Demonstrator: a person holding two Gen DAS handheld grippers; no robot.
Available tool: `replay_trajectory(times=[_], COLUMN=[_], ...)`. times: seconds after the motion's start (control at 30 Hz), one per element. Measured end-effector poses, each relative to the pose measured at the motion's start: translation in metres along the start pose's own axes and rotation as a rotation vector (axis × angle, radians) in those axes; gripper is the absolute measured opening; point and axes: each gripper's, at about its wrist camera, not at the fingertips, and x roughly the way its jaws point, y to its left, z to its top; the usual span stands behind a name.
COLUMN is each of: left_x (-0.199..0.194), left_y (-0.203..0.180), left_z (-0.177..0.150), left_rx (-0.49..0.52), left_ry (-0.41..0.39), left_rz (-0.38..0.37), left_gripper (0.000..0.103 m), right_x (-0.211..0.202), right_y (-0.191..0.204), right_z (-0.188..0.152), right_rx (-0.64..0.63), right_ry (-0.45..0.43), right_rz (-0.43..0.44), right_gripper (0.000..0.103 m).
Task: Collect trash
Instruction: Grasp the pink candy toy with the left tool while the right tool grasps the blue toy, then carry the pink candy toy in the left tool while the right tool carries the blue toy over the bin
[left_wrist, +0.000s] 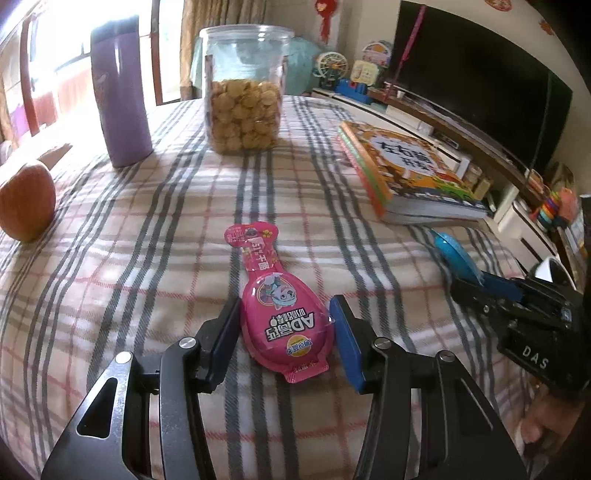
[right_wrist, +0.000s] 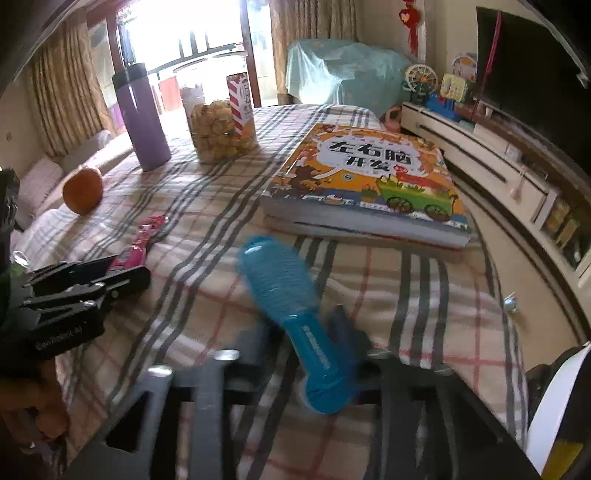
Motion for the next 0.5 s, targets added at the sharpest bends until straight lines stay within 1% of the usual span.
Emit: replay_trajectory(times=[0.17,0.3,0.5], left_x=[-0.016,-0.034,-0.059], left_y=[-0.011,-0.028,-0.06], left_z=[-0.015,-0.03,-0.048], left_rx=[0.009,0.031,0.082], left_ry=[-0.002,-0.006,-0.016], left_rz=[-0.05,-0.1,-0.169], left_gripper=[0.048,0.048,0.048], right_x=[-0.016,-0.035,-0.063], right_y=[-0.006,-0.012,-0.02], right_z=[-0.011,-0.026,-0.051], right_rx=[0.063,0.115,0.173], right_ry=[-0.014,-0.028,-0.044], right_rz=[0.044,0.081,0.098], right_gripper=[0.026,0.026,0.026])
